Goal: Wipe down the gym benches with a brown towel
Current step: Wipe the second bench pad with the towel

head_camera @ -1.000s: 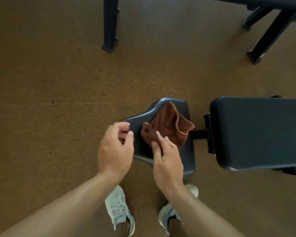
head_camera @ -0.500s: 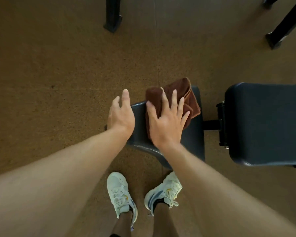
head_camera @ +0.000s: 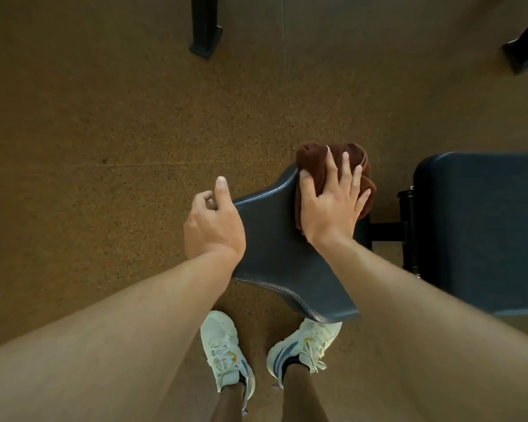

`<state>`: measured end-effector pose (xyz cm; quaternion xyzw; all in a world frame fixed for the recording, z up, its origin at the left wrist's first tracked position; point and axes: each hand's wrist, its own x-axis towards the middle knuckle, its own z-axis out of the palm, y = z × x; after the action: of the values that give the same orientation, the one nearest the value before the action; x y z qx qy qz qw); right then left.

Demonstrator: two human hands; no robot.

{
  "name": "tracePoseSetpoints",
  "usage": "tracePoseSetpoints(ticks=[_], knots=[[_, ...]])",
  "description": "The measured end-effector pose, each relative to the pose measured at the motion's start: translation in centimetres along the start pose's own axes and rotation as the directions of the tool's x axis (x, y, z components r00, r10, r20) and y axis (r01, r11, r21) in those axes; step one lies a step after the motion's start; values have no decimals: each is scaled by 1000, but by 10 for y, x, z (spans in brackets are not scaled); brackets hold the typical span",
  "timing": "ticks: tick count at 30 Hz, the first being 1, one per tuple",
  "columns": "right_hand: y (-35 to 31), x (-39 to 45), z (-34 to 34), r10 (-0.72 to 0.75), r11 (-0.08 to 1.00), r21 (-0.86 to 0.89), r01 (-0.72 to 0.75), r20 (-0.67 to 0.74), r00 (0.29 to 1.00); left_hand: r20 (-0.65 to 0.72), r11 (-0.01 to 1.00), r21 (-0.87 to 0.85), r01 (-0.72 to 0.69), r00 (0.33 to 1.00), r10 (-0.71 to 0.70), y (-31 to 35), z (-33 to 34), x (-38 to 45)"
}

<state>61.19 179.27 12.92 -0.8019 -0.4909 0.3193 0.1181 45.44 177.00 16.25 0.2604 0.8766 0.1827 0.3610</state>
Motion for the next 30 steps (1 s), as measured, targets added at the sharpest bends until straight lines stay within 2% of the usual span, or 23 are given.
tracePoseSetpoints(ticks=[2, 5, 8, 10, 12, 14, 16, 17, 19, 21, 23, 25, 27, 30], knots=[[4, -43, 4, -125, 992, 30, 125, -5, 992, -24, 1000, -13, -8, 1000, 7, 0, -1, -1], [18, -103, 9, -430, 902, 1, 433, 120, 895, -81, 997, -80, -5, 997, -1, 1, 0, -5], [21, -81, 3, -546, 832, -22, 554, 138, 826, -114, 979, -198, 41, 991, -64, -1, 1, -5], [8, -49, -2, -584, 798, -76, 598, 149, 798, -133, 970, -235, 57, 987, -90, -3, 1, -3], [-18, -12, -8, -563, 785, -171, 595, 204, 801, -153, 965, -253, 71, 982, -113, -4, 3, -3], [-55, 17, -11, -474, 767, -273, 580, 369, 800, -166, 960, -266, 88, 977, -135, -2, 5, -2], [-88, 31, -6, -323, 785, -272, 557, 587, 743, -187, 950, -289, 119, 966, -178, -2, 5, -1], [-99, 29, -3, -288, 808, -231, 541, 647, 706, -196, 943, -304, 134, 960, -199, -3, 5, 0], [-103, 11, 6, -363, 813, -124, 569, 656, 662, -219, 934, -326, 147, 949, -226, -5, 5, 1], [-93, -7, 9, -512, 748, -72, 660, 570, 643, -257, 937, -323, 133, 941, -222, -7, 4, 1], [-78, 1, 2, -632, 652, -70, 755, 500, 592, -286, 955, -271, 122, 937, -201, -5, 6, -1], [-57, 30, -12, -657, 581, -135, 803, 505, 560, -307, 974, -199, 106, 937, -165, -1, 8, -4], [-31, 60, -28, -632, 584, -205, 786, 493, 598, -308, 985, -152, 83, 943, -127, 1, 7, -6], [2, 72, -35, -517, 808, -153, 569, 277, 810, -281, 989, -136, 53, 955, -90, 2, 5, -6]])
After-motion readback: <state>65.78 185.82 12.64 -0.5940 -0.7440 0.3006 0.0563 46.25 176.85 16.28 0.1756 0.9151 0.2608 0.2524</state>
